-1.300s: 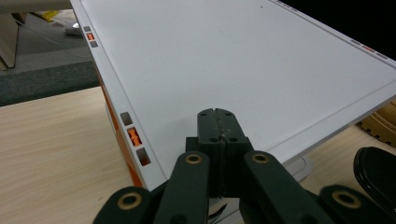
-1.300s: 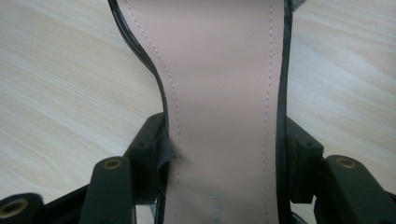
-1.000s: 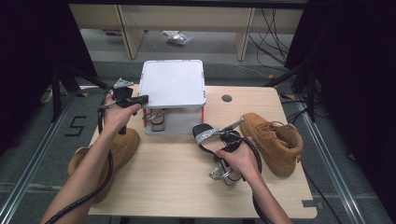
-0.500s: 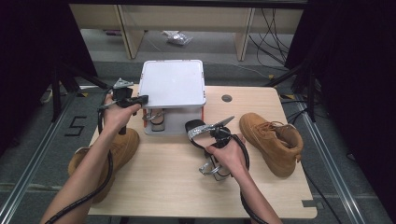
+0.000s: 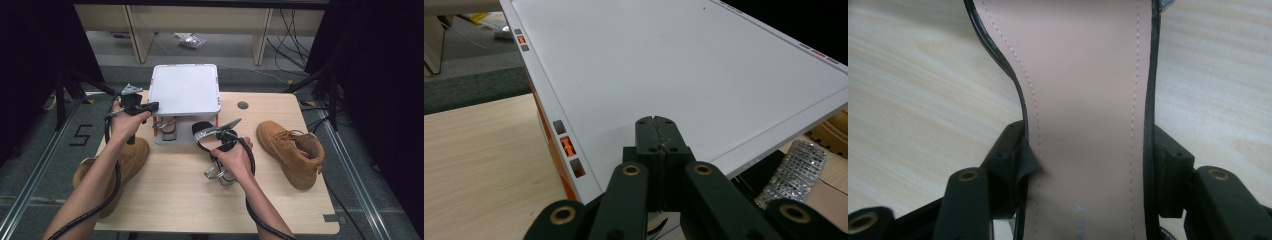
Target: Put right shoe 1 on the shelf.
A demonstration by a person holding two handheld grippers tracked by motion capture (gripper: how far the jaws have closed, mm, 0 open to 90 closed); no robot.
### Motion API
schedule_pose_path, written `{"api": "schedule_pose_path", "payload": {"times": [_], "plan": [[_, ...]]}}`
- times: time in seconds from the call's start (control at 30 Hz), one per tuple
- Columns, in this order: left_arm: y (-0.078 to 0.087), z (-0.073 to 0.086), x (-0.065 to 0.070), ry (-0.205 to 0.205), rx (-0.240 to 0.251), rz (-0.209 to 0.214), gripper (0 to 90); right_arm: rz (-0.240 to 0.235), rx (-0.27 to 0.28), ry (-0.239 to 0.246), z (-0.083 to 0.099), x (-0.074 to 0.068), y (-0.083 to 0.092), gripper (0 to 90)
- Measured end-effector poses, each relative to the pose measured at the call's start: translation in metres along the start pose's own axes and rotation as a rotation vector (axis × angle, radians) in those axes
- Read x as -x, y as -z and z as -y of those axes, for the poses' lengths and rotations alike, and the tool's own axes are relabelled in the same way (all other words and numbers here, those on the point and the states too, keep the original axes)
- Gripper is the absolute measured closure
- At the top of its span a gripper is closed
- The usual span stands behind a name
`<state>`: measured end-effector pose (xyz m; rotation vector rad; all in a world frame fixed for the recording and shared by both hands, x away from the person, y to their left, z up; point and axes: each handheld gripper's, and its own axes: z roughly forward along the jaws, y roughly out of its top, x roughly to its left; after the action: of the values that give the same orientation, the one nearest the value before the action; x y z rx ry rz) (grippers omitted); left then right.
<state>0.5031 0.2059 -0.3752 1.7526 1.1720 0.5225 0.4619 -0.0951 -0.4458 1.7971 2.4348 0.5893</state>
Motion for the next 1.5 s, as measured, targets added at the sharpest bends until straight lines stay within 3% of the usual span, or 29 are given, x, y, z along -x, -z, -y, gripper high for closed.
{"api": "schedule_pose_path", "payload": {"times": [0.07, 0.23, 0.27, 0.3, 0.4, 0.43, 0.47, 0.53, 0.6, 0.63, 0.67, 0.73, 0.77, 0.8, 0.9, 0.93, 0.97, 1.0, 1.03, 1.1, 1.37, 1.4, 1.43, 1.47, 1.5], "plan": [[0.0, 0.0, 0.0, 0.001, 0.001, 0.0, 89.6, 0.004, 0.002, -0.019, -0.005, -0.004, -0.002, 44.0], [0.0, 0.0, 0.0, 0.0, 0.001, 0.001, 89.6, 0.015, -0.003, -0.012, -0.013, -0.009, -0.006, 44.0], [0.0, 0.0, 0.0, 0.001, 0.005, 0.005, 89.6, -0.007, -0.006, -0.026, -0.014, -0.011, -0.006, 44.0], [0.0, 0.0, 0.0, 0.001, 0.005, 0.005, 89.6, 0.0, 0.02, 0.017, -0.015, -0.008, -0.009, 44.0], [0.0, 0.0, 0.0, 0.0, 0.005, 0.006, 89.6, 0.014, -0.002, -0.015, -0.019, -0.014, -0.011, 44.0], [0.0, 0.0, 0.0, -0.001, 0.005, 0.006, 89.6, 0.006, 0.027, 0.013, -0.02, -0.013, -0.013, 44.0], [0.0, 0.0, 0.0, -0.001, 0.005, 0.006, 89.6, 0.019, -0.003, -0.03, -0.022, -0.017, -0.012, 44.0], [0.0, 0.0, 0.0, -0.001, 0.004, 0.005, 89.6, 0.01, 0.009, -0.024, -0.024, -0.018, -0.012, 44.0], [0.0, 0.0, -0.001, 0.001, 0.0, 0.003, 89.6, 0.006, 0.02, -0.049, -0.028, -0.022, -0.015, 44.0], [0.0, 0.0, -0.001, 0.0, 0.0, 0.004, 89.6, 0.006, 0.044, -0.005, -0.029, -0.02, -0.017, 44.0], [0.0, 0.0, -0.001, 0.0, 0.0, 0.004, 89.6, 0.001, 0.016, -0.053, -0.03, -0.024, -0.016, 43.9], [0.0, 0.0, -0.001, -0.001, 0.001, 0.004, 89.6, 0.002, 0.04, -0.019, -0.033, -0.021, -0.021, 44.0], [0.0, 0.0, -0.001, -0.001, 0.001, 0.003, 89.6, -0.006, 0.033, -0.043, -0.033, -0.023, -0.021, 44.0], [0.0, 0.0, -0.001, 0.0, 0.004, 0.006, 89.6, -0.006, 0.047, -0.044, -0.034, -0.022, -0.024, 43.9], [0.0, 0.0, -0.001, 0.0, 0.002, 0.005, 89.6, 0.009, 0.019, -0.065, -0.036, -0.024, -0.026, 43.9], [0.0, 0.0, -0.001, 0.0, 0.001, 0.005, 89.6, -0.027, -0.018, -0.122, -0.037, -0.029, -0.025, 43.9], [0.0, 0.0, -0.001, 0.001, 0.001, 0.005, 89.6, 0.005, 0.021, -0.063, -0.037, -0.026, -0.029, 44.0], [0.0, 0.0, -0.001, 0.001, 0.001, 0.005, 89.6, 0.003, 0.031, -0.034, -0.037, -0.024, -0.031, 43.9], [0.0, 0.001, -0.001, 0.001, 0.006, 0.009, 89.6, 0.0, 0.025, -0.074, -0.037, -0.026, -0.031, 43.9], [0.0, 0.0, -0.001, -0.002, 0.005, 0.008, 89.6, 0.025, 0.022, -0.059, -0.037, -0.025, -0.034, 43.9], [0.0, 0.001, -0.001, -0.002, 0.005, 0.007, 89.6, 0.055, 0.022, -0.089, -0.039, -0.031, -0.04, 43.7], [0.0, 0.001, -0.001, -0.002, 0.005, 0.007, 89.6, 0.072, 0.038, -0.05, -0.039, -0.029, -0.041, 43.7], [0.0, 0.001, -0.001, -0.002, 0.005, 0.01, 89.6, 0.045, 0.017, -0.121, -0.039, -0.033, -0.042, 43.6], [0.0, 0.001, -0.001, 0.0, 0.006, 0.01, 89.6, 0.063, 0.027, -0.065, -0.039, -0.031, -0.043, 43.6], [0.0, 0.001, -0.001, 0.0, 0.006, 0.01, 89.6, 0.068, 0.019, -0.067, -0.039, -0.032, -0.044, 43.5]]}}
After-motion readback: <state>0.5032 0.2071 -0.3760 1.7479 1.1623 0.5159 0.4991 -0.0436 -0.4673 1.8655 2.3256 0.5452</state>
